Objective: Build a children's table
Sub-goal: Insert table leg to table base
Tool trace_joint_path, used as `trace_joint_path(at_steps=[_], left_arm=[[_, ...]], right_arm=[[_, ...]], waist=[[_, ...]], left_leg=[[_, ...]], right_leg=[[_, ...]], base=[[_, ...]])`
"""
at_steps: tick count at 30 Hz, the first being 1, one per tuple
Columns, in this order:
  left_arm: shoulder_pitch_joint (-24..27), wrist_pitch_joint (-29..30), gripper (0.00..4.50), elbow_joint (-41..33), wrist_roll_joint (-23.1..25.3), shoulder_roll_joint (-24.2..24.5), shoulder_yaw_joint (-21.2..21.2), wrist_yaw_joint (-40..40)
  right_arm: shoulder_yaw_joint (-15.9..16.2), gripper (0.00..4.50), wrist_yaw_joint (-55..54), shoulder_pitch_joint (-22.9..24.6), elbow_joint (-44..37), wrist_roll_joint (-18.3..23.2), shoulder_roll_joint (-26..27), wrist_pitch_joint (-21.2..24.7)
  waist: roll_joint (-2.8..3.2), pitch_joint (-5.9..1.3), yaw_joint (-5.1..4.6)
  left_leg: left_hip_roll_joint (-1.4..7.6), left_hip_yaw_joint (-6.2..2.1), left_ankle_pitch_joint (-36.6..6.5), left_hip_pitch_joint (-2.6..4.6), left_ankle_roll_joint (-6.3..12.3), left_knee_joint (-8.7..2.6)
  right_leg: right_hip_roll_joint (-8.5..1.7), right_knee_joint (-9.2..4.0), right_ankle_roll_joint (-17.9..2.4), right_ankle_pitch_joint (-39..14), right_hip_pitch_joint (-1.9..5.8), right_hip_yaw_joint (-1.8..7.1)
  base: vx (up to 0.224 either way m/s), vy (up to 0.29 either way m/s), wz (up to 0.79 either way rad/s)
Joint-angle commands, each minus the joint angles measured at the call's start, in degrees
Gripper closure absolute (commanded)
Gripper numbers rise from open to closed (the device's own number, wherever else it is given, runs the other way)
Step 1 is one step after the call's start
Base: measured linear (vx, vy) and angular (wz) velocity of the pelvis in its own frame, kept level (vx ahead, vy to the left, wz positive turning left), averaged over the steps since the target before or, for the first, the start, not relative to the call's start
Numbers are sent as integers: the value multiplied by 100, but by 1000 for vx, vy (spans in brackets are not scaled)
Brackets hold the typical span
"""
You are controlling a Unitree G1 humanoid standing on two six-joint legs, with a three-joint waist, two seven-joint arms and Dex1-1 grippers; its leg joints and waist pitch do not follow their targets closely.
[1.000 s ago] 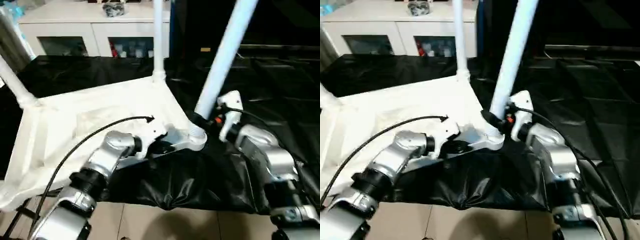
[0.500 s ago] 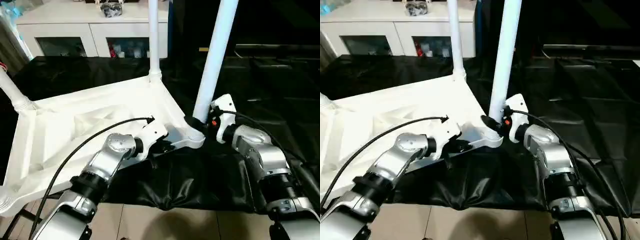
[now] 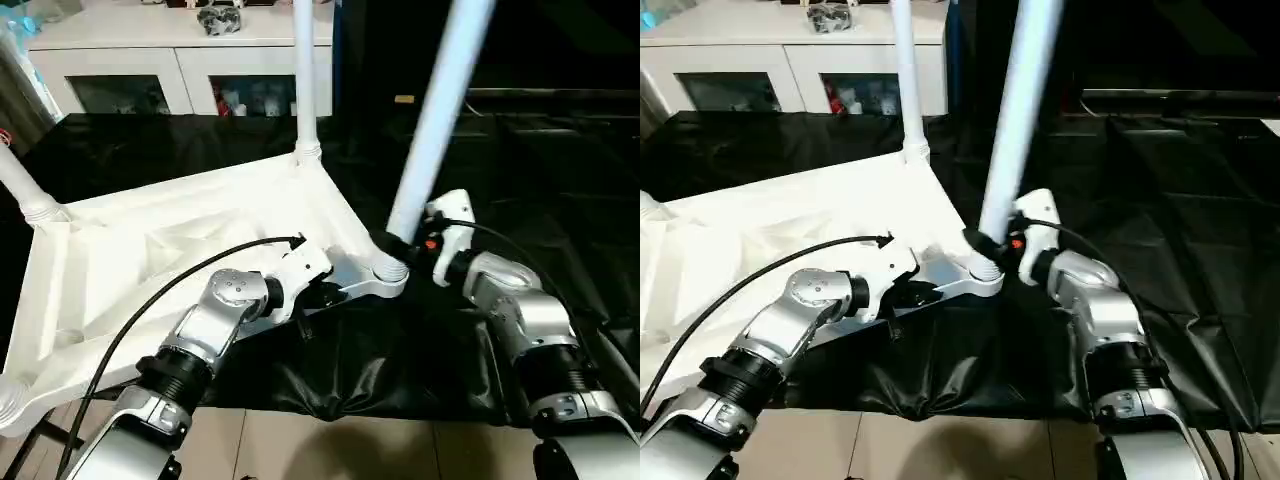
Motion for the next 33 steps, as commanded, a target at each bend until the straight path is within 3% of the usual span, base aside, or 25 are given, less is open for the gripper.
trace_joint_path(at_steps=[1, 9, 13, 17, 18, 19, 21, 28, 33], left_arm=[[44, -92, 450, -25, -222, -57, 188, 42], [-28, -142, 450, 83, -119, -79, 181, 102], [-61, -188, 450, 118, -26, -17, 119, 76], [-78, -224, 450, 145, 31, 11, 87, 56], [-86, -234, 450, 156, 47, 21, 74, 40], [-98, -249, 450, 171, 71, 37, 55, 17], [-109, -256, 450, 178, 86, 48, 43, 4], [-114, -374, 450, 169, 106, 129, -57, -264], [-137, -491, 450, 55, 94, 287, -202, -697]], right_arm=[[-108, 259, -25, 201, 313, -33, -4, -124], [-125, 259, 46, 560, 374, -131, -44, -537], [276, 259, -17, 730, 78, -624, -273, -818], [423, 259, -23, 748, -38, -792, -340, -884], [485, 259, -8, 724, -55, -839, -348, -882], [589, 259, 19, 682, -82, -903, -358, -868], [677, 259, 48, 617, -79, -931, -356, -792], [1032, 259, 477, 413, 292, -1134, -393, -712], [1056, 259, 1007, 21, 866, -1012, -340, -758]], waist=[[-107, -442, 37], [-86, -441, 53], [-97, -431, 56], [-95, -430, 45], [-99, -429, 43], [-147, -426, 40], [-132, -422, 32], [-164, -426, 17], [-185, -424, -3]], left_leg=[[158, -35, -1188, 51, 424, -362], [158, -35, -1302, 61, 426, -372], [153, -39, -1348, 55, 397, -381], [154, -42, -1460, 66, 391, -389], [154, -44, -1476, 63, 389, -390], [156, -46, -1482, 53, 389, -396], [155, -47, -1520, 59, 387, -396], [163, -53, -1627, 60, 357, -409], [173, -66, -1754, 52, 329, -420]], right_leg=[[-296, -407, -1248, -1524, 332, 231], [-299, -437, -1201, -1648, 325, 225], [-290, -458, -1076, -1870, 318, 222], [-291, -477, -1035, -2016, 303, 225], [-287, -476, -1035, -2013, 303, 223], [-289, -475, -1029, -2021, 309, 221], [-294, -476, -1019, -2094, 301, 226], [-295, -472, -1043, -2061, 291, 228], [-310, -476, -1072, -2112, 298, 227]], base=[[0, 0, 0], [0, 0, 0], [0, 0, 0], [0, 0, 0], [0, 0, 0], [0, 0, 0], [0, 0, 0], [0, 0, 0], [0, 0, 0]])
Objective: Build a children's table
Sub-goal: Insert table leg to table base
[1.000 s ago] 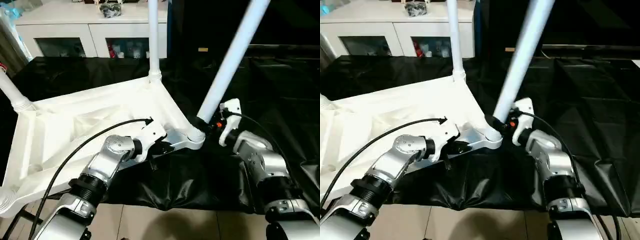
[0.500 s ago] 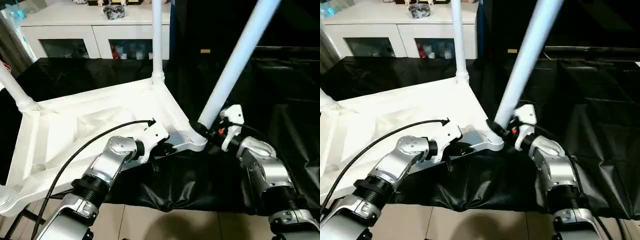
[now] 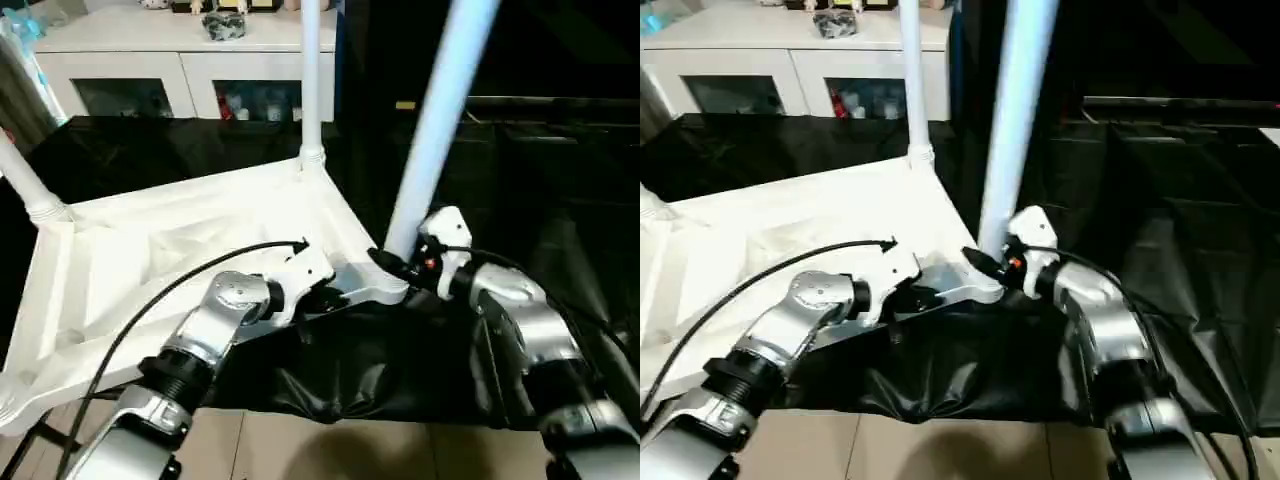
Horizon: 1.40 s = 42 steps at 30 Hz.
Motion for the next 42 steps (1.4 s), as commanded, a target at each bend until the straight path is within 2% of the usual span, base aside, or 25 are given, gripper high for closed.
trace_joint_path(at_steps=[1, 2, 4, 7, 13, 14, 19, 21, 23, 25, 27, 29, 30, 31, 33, 34, 37, 39, 41, 42], left_arm=[[-110, -235, 450, -137, -25, 82, -107, -351], [-115, -298, 450, -187, -16, 140, -147, -479], [-118, -440, 450, -254, -2, 246, -208, -689], [-144, -570, 450, -311, -16, 384, -243, -910], [-254, -694, 450, -265, -73, 547, -291, -1344], [-279, -716, 450, -246, -86, 573, -295, -1415], [-419, -737, 450, -94, -104, 582, -238, -1464], [-511, -578, 450, 11, -97, 460, -87, -1125], [-540, -497, 450, 37, -110, 399, -12, -961], [-608, -258, 450, 63, -154, 260, 147, -652], [-657, -120, 450, 73, -144, 174, 208, -457], [-722, 56, 450, 90, -79, 67, 251, -189], [-780, 151, 450, 133, -43, -11, 281, -10], [-907, 442, 450, 196, 11, -197, 379, 438], [-1013, 797, 450, 209, 40, -405, 486, 910], [-1040, 914, 450, 200, 48, -476, 517, 1057], [-1028, 1181, 450, 29, 46, -766, 522, 1378], [-990, 1290, 450, -54, 95, -853, 478, 1487], [-974, 1312, 450, -66, 113, -878, 467, 1531], [-966, 1321, 450, -63, 120, -890, 472, 1561]], right_arm=[[217, 259, 232, 106, 572, -140, -10, 206], [226, 259, 388, 77, 628, -104, -32, 183], [260, 259, 684, 93, 654, -70, -75, 148], [373, 259, 1074, 204, 547, -77, -148, 40], [528, 259, 1590, 307, 495, -129, -220, -201], [532, 259, 1667, 313, 492, -119, -219, -222], [525, 259, 1759, 280, 588, -130, -172, -367], [417, 259, 1491, 175, 742, -132, -66, -391], [324, 259, 1232, 100, 876, -143, 5, -444], [83, 259, 402, -150, 1326, -244, 192, -549], [7, 259, -29, -283, 1575, -317, 277, -643], [-58, 259, -543, -423, 1813, -382, 384, -703], [-112, 259, -913, -529, 1978, -403, 464, -713], [-220, 259, -1592, -734, 2263, -410, 623, -682], [-325, 259, -2139, -928, 2519, -374, 769, -603], [-360, 259, -2298, -989, 2598, -354, 815, -563], [-507, 259, -2709, -1200, 2877, -247, 1001, -426], [-482, 259, -2749, -1252, 2969, -296, 1077, -471], [-486, 259, -2774, -1273, 3016, -319, 1118, -515], [-496, 259, -2806, -1292, 3063, -341, 1155, -558]], waist=[[-60, -342, 29], [-59, -341, 27], [-128, -346, 39], [-112, -341, 76], [-134, -324, 121], [-107, -326, 128], [-96, -330, 153], [-104, -325, 148], [-109, -314, 139], [-129, -294, 117], [-131, -288, 69], [-126, -280, 28], [-159, -280, 14], [-145, -286, 15], [-148, -298, 4], [-148, -305, 8], [-148, -344, 56], [-166, -374, 83], [-169, -400, 109], [-168, -401, 115]], left_leg=[[180, -64, -1800, 59, 300, -424], [185, -67, -1829, 62, 283, -427], [206, -62, -1874, 76, 267, -442], [218, -60, -1968, 98, 237, -452], [219, -67, -2119, 112, 156, -472], [221, -72, -2144, 104, 144, -478], [222, -70, -2156, 113, 110, -484], [218, -68, -2179, 109, 105, -486], [215, -78, -2317, 129, 42, -484], [208, -90, -2452, 138, -20, -488], [191, -120, -2517, 122, -90, -489], [190, -135, -2599, 129, -115, -484], [185, -135, -2587, 123, -106, -486], [183, -133, -2544, 130, -97, -482], [182, -123, -2472, 133, -118, -479], [184, -114, -2351, 124, -107, -469], [184, -76, -1858, 54, 65, -459], [185, -56, -1537, 44, 187, -433], [171, -32, -1009, 16, 415, -394], [170, -28, -948, 15, 464, -388]], right_leg=[[-314, -473, -1133, -2077, 277, 232], [-312, -469, -1151, -2049, 272, 233], [-309, -448, -1242, -1832, 271, 244], [-322, -445, -1255, -1847, 262, 249], [-334, -465, -1190, -2131, 249, 256], [-330, -467, -1191, -2109, 252, 257], [-329, -443, -1282, -1941, 253, 258], [-327, -447, -1278, -1989, 249, 257], [-346, -469, -1240, -2251, 226, 254], [-354, -502, -1149, -2579, 204, 244], [-364, -521, -1043, -2851, 220, 217], [-372, -557, -926, -3078, 198, 206], [-361, -566, -903, -3094, 199, 201], [-365, -567, -904, -3054, 185, 208], [-352, -552, -956, -2894, 186, 211], [-357, -524, -1055, -2660, 187, 227], [-342, -447, -1272, -1822, 241, 248], [-338, -392, -1414, -1293, 270, 249], [-326, -315, -1586, -585, 303, 244], [-328, -302, -1620, -496, 307, 242]], base=[[0, 0, 0], [0, 0, 0], [0, 0, 0], [0, 0, 0], [0, 0, 0], [0, 0, 0], [0, 0, 0], [0, 0, 0], [0, 0, 0], [0, 0, 0], [0, 0, 0], [0, 0, 0], [0, 0, 0], [0, 0, 0], [0, 0, 0], [0, 0, 0], [0, 0, 0], [57, -4, 0], [54, -7, 0], [0, 0, 0]])
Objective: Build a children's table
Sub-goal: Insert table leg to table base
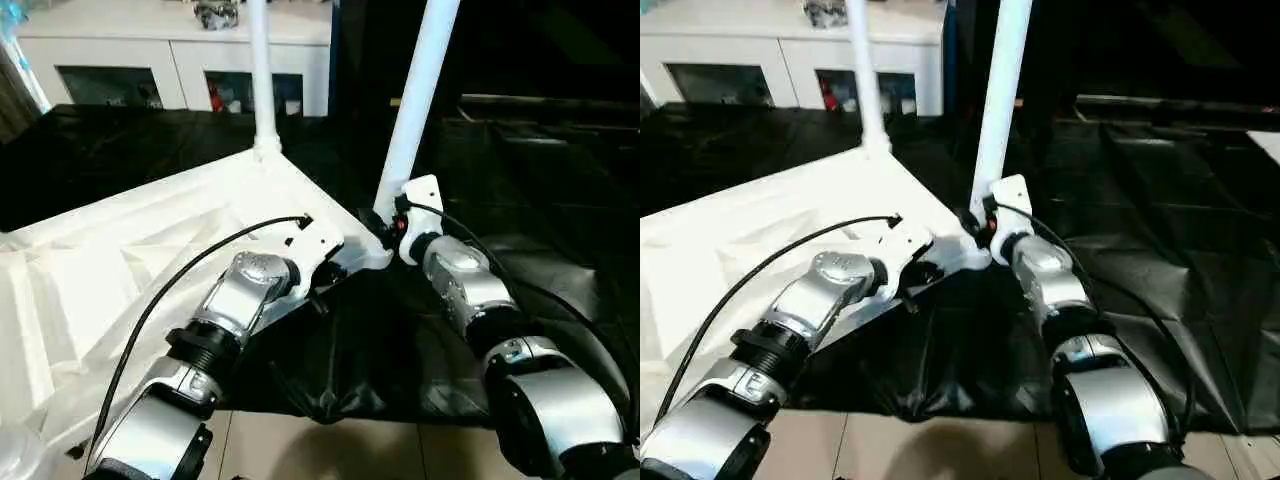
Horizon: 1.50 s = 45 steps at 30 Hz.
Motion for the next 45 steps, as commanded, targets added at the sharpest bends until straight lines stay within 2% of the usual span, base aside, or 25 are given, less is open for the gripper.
trace_joint_path(at_steps=[1, 3, 5, 8, 10, 12, 13, 14, 16, 20, 22, 23, 24, 25, 27, 33, 37, 39, 41, 44, 45], left_arm=[[-233, -74, 450, -441, -53, -66, 136, 32], [-235, -47, 450, -443, -49, -73, 140, 61], [-246, 12, 450, -456, -31, -67, 128, 125], [-235, 2, 450, -492, -36, -39, 92, 91], [-219, -18, 450, -511, -37, -13, 72, 66], [-208, -33, 450, -522, -36, 0, 63, 51], [-194, -48, 450, -530, -38, 18, 55, 38], [-193, -48, 450, -531, -38, 19, 54, 39], [-169, -72, 450, -560, -38, 44, 36, 12], [-133, -144, 450, -595, -20, 98, 1, -42], [-80, -229, 450, -659, -54, 177, -15, -194], [-65, -254, 450, -675, -61, 209, -25, -250], [-65, -254, 450, -675, -61, 209, -25, -250], [-41, -305, 450, -676, -63, 276, -44, -348], [-34, -341, 450, -665, -62, 306, -56, -395], [80, -799, 450, -672, -159, 592, -154, -1021], [157, -1034, 450, -686, -235, 754, -219, -1472], [185, -1092, 450, -720, -287, 808, -245, -1670], [225, -1197, 450, -779, -351, 866, -279, -1907], [289, -1278, 450, -887, -425, 973, -343, -2271], [302, -1281, 450, -902, -433, 998, -359, -2341]], right_arm=[[53, 259, -133, 205, 550, -147, 115, 272], [45, 259, -166, 184, 595, -155, 133, 248], [59, 259, -287, 109, 744, -270, 188, 116], [-57, 259, -174, 77, 744, -173, 218, 83], [-87, 203, -88, 51, 733, -152, 224, 42], [-124, 187, -41, 31, 732, -125, 233, 18], [-178, 173, 55, -13, 740, -85, 243, -16], [-183, 173, 63, -18, 744, -84, 243, -20], [-199, 144, 139, -47, 725, -88, 235, -94], [-208, 128, 217, -71, 673, -122, 218, -211], [-290, 93, 418, -110, 563, -56, 174, -275], [-297, 93, 534, -108, 510, -47, 150, -303], [-297, 89, 534, -108, 510, -47, 150, -303], [-259, 69, 808, -74, 388, -55, 85, -362], [-230, 69, 994, -49, 326, -48, 52, -385], [36, 69, 2391, 278, -256, -43, -363, -355], [223, 69, 3085, 475, -495, -112, -627, -189], [285, 69, 3257, 536, -550, -162, -715, -139], [320, 69, 3375, 597, -619, -184, -789, -85], [334, 69, 3566, 704, -780, -149, -910, 63], [328, 69, 3639, 730, -818, -128, -942, 108]], waist=[[-9, -427, 60], [0, -418, 59], [4, -372, 37], [19, -370, 30], [18, -378, 28], [20, -386, 27], [13, -397, 37], [14, -412, 41], [20, -411, 53], [20, -398, 60], [19, -403, 60], [18, -401, 61], [26, -407, 63], [66, -412, 68], [39, -415, 65], [67, -408, 134], [80, -398, 198], [115, -402, 226], [99, -405, 272], [107, -405, 318], [141, -401, 321]], left_leg=[[170, -22, -890, 44, 554, -359], [177, -23, -965, 54, 550, -367], [184, -28, -1436, 79, 350, -403], [187, -48, -1698, 92, 212, -425], [194, -49, -1649, 93, 206, -428], [195, -48, -1611, 88, 217, -425], [191, -35, -1455, 76, 278, -409], [195, -37, -1374, 74, 292, -400], [194, -29, -1216, 69, 392, -390], [194, -24, -1290, 72, 384, -394], [193, -27, -1265, 64, 388, -390], [193, -26, -1247, 63, 397, -388], [195, -26, -1174, 60, 426, -380], [195, -28, -1108, 66, 459, -373], [193, -22, -1011, 55, 537, -362], [211, -16, -1018, 66, 666, -351], [229, -6, -1127, 90, 586, -352], [237, -11, -1133, 94, 533, -350], [236, -16, -1099, 86, 503, -356], [244, -6, -1064, 103, 505, -350], [238, -12, -1071, 99, 504, -352]], right_leg=[[-329, -300, -1583, -478, 371, 251], [-329, -312, -1577, -608, 372, 245], [-332, -394, -1444, -1346, 350, 240], [-335, -428, -1275, -1709, 341, 247], [-323, -408, -1308, -1525, 336, 253], [-323, -391, -1349, -1395, 343, 254], [-325, -367, -1447, -1105, 353, 260], [-330, -345, -1472, -994, 365, 261], [-328, -322, -1561, -759, 365, 255], [-332, -337, -1561, -924, 363, 254], [-337, -331, -1546, -922, 377, 255], [-339, -332, -1548, -912, 378, 257], [-338, -316, -1567, -821, 381, 259], [-334, -302, -1599, -713, 375, 257], [-323, -283, -1652, -528, 386, 254], [-310, -282, -1690, -496, 389, 244], [-313, -287, -1685, -684, 365, 250], [-321, -278, -1677, -711, 360, 256], [-323, -271, -1659, -706, 372, 255], [-314, -265, -1670, -634, 351, 262], [-310, -258, -1665, -629, 355, 261]], base=[[0, 0, 0], [0, 0, 0], [0, 0, 0], [0, 0, 0], [0, 0, 0], [0, 0, 0], [0, 0, 0], [0, 0, 0], [0, 0, 0], [0, 0, 0], [0, 0, 0], [0, 0, 0], [0, 0, 0], [0, 0, 0], [0, 0, 0], [0, 0, 0], [0, 0, 0], [0, 0, 0], [0, 0, 0], [0, 0, 0], [0, 0, 0]])
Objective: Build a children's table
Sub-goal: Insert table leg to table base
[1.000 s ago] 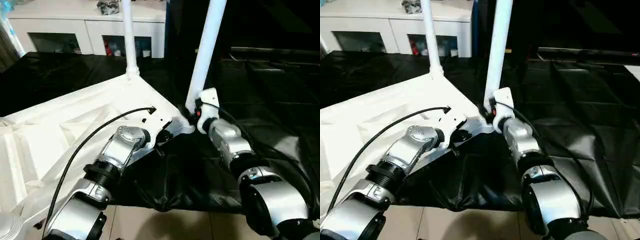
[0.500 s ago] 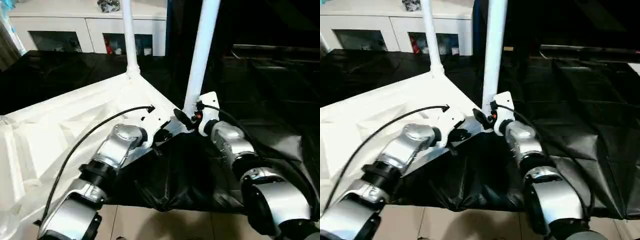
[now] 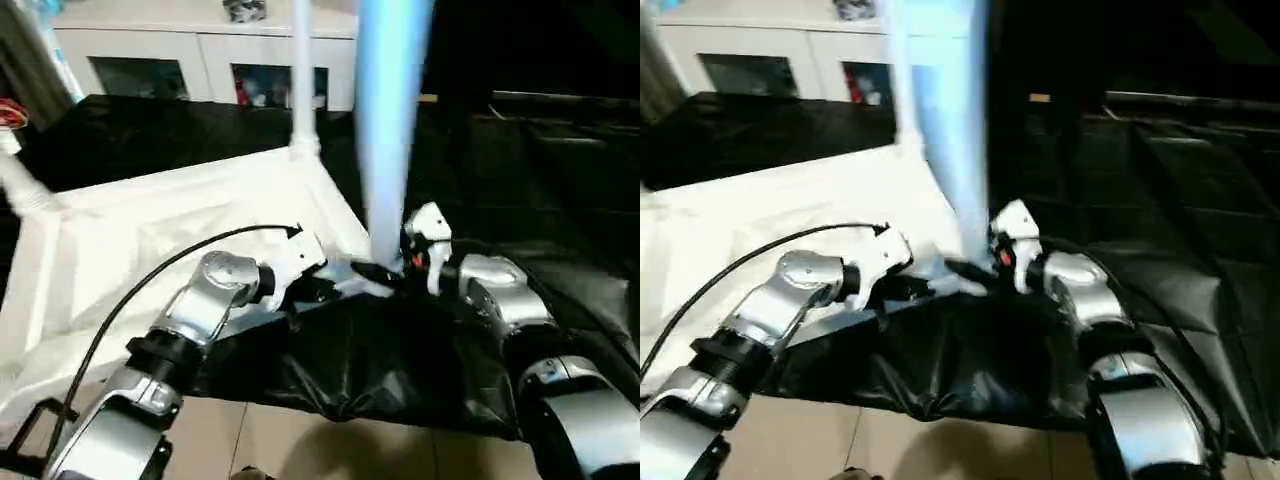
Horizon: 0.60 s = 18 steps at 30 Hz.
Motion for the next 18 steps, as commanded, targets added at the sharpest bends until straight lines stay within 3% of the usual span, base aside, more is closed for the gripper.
trace_joint_path(at_steps=[1, 4, 6, 11, 18], left_arm=[[-92, -267, 450, -378, -198, 11, -53, -316], [-66, -315, 450, -402, -213, 48, -58, -449], [-55, -323, 450, -414, -226, 65, -55, -464], [-28, -330, 450, -440, -230, 103, -39, -515], [-3, -460, 450, -431, -214, 148, -22, -611]], right_arm=[[15, 69, 180, 42, -182, 37, -136, 173], [-25, 69, 322, 119, -293, 120, -181, 345], [-120, 93, 318, 145, -244, 206, -163, 363], [-297, 120, 318, 286, -267, 424, -65, 510], [-638, 126, 154, 376, -188, 760, 117, 757]], waist=[[13, -477, -14], [7, -470, -11], [-3, -470, -8], [25, -478, -5], [35, -471, -16]], left_leg=[[233, -17, -1094, 119, 483, -371], [221, -18, -1103, 106, 479, -369], [223, -19, -1110, 103, 460, -369], [223, -27, -1070, 100, 453, -365], [224, -29, -1224, 111, 377, -379]], right_leg=[[-314, -282, -1648, -654, 371, 262], [-312, -287, -1627, -722, 383, 262], [-324, -295, -1597, -798, 381, 262], [-323, -286, -1590, -760, 383, 261], [-322, -308, -1568, -953, 374, 254]], base=[[0, 0, 0], [0, 0, 0], [0, 0, 0], [0, 0, 0], [0, 0, 0]])
